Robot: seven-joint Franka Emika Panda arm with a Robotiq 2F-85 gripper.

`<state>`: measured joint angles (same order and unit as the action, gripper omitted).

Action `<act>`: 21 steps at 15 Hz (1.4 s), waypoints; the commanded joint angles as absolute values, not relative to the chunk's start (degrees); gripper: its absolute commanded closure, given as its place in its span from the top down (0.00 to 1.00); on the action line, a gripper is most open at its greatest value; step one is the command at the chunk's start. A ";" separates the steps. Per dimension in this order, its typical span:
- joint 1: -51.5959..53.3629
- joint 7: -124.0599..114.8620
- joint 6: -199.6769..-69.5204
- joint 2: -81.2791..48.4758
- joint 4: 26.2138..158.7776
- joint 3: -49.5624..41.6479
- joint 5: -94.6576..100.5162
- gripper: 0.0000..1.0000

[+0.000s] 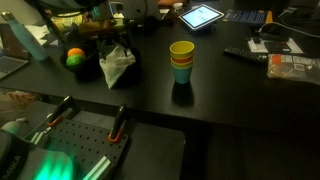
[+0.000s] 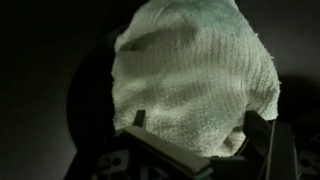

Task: Use the towel to wipe the part of the counter next to the cups

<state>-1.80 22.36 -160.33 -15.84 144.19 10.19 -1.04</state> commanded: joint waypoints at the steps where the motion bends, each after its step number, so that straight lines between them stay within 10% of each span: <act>1: -0.78 21.28 -164.39 -17.46 144.84 9.65 0.68 1.00; 12: 1.52 18.05 -173.55 -21.96 146.04 5.50 10.83 1.00; 13: 1.67 17.84 -173.72 -22.27 146.03 5.40 10.88 0.75; 21: 8.66 13.36 -174.40 -24.01 143.73 0.24 14.10 0.21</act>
